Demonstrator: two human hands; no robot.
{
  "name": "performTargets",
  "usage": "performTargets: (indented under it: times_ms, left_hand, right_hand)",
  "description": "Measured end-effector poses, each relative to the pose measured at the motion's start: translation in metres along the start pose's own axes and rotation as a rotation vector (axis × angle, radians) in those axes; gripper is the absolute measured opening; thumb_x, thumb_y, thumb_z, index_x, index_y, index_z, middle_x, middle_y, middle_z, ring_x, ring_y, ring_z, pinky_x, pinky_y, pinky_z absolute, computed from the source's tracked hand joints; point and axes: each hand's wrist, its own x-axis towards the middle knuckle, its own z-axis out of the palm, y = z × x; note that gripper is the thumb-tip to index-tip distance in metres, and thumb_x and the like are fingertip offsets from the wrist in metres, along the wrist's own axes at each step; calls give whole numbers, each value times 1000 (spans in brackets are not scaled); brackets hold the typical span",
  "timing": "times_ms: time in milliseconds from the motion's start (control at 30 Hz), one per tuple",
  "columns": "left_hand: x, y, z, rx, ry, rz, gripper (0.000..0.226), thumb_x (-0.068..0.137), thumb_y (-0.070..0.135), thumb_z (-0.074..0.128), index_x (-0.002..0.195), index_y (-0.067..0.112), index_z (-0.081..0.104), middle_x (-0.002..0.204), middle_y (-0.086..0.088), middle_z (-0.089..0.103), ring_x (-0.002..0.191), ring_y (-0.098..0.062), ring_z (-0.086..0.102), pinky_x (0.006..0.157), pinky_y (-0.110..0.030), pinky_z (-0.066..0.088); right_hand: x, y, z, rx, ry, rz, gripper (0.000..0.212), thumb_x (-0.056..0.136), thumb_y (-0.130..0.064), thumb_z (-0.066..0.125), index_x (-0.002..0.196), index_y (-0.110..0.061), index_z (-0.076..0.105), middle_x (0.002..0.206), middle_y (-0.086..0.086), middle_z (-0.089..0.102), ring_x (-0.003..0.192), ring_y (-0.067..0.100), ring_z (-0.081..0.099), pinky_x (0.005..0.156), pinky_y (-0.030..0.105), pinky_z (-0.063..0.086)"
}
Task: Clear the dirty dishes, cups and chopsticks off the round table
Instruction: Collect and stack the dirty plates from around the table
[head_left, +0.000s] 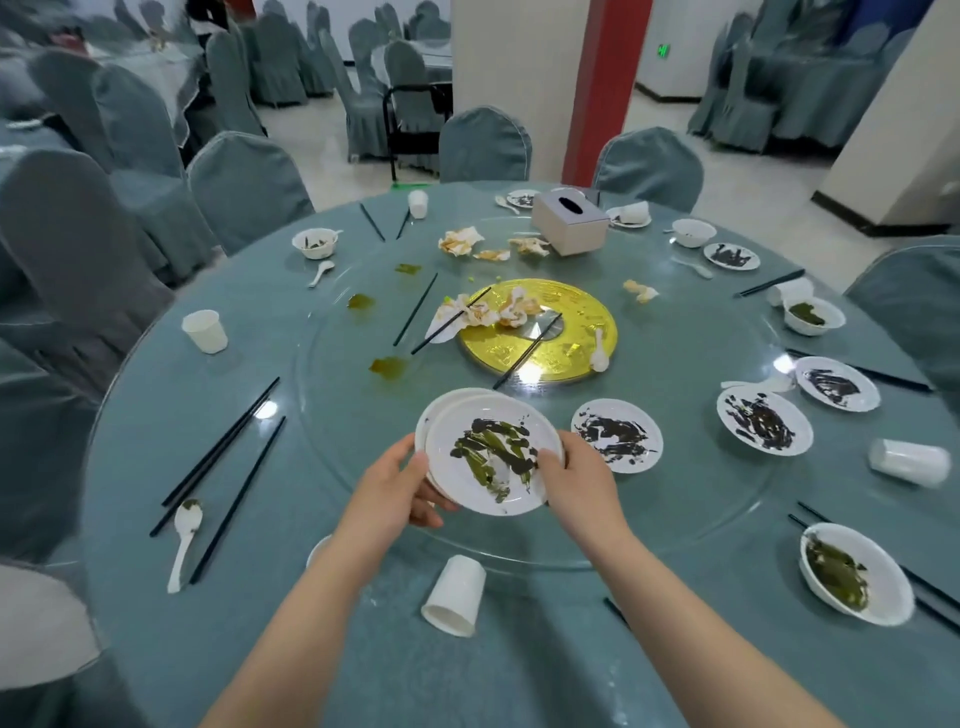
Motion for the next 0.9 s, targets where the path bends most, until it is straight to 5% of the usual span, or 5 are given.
performTargets:
  times_ms: [100,400,600,900]
  left_hand:
    - [-4,3,3,17,-45,-1,28,101,34,36,117,26,57,70,-14,72,51,-19,60,53,-25,51]
    - [-6,-5,11,73,-64,-8,39,92,5,50,125,26,50,55,-4,68,43,-11,60,43,-20,48]
    - [-7,-14,24,80,-88,-25,45,92,5,50,135,20,48,57,-10,68,45,-13,61,44,-21,49]
    - [21,3,61,75,-8,-20,36,94,7,51,125,26,51,55,-9,68,41,-12,59,42,-19,48]
  right_hand:
    - [-6,0,-3,31,66,3,12,92,-22,47,97,-23,57,83,-13,60,74,0,54,55,15,36]
    - [-39,7,-6,97,202,105,16,88,-36,57,84,-23,49,71,-8,53,56,-2,50,47,11,37]
    - [-59,38,-21,158,195,194,21,93,-40,48,84,-23,57,56,-7,59,51,7,53,56,31,45]
    - [-6,106,-68,32,154,309,4,89,-21,56,86,-19,58,72,3,68,61,15,62,70,36,52]
